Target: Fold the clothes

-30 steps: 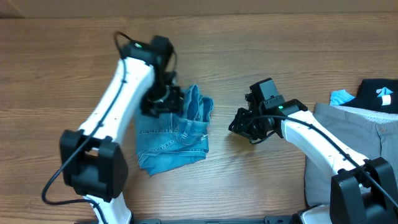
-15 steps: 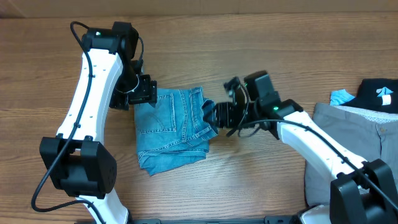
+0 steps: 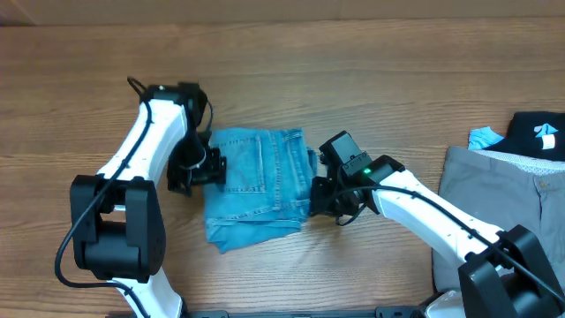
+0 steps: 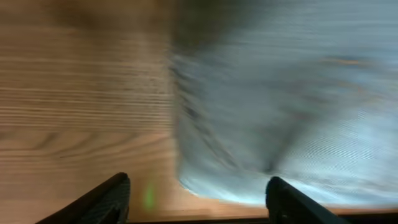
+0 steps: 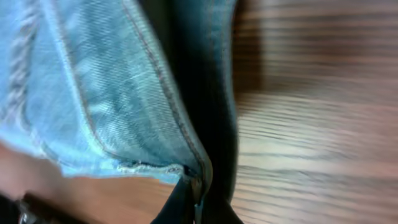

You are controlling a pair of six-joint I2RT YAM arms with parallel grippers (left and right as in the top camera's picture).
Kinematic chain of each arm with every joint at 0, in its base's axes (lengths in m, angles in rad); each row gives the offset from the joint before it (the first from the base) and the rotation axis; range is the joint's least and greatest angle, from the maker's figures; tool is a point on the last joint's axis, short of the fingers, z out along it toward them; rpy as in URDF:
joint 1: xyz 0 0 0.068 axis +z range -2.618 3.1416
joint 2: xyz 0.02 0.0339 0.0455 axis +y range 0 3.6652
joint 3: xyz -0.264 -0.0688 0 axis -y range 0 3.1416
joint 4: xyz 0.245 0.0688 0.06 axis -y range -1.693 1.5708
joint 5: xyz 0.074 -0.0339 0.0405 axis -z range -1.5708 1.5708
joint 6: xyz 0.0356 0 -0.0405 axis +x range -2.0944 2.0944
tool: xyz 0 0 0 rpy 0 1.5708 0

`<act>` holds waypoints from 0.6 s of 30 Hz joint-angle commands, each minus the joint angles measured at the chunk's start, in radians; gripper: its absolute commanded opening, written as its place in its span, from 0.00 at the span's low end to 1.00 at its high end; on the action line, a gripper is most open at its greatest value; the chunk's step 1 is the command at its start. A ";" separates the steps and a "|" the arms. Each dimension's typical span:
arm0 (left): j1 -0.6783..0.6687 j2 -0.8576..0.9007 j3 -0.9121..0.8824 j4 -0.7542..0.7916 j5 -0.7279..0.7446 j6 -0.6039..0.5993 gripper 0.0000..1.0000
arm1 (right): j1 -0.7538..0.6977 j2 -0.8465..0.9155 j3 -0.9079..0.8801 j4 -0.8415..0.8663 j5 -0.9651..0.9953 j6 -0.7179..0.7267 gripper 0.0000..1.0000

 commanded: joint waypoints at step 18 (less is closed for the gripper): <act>0.000 -0.012 0.012 -0.061 0.040 0.023 0.65 | -0.128 -0.096 0.190 0.022 -0.180 -0.268 0.06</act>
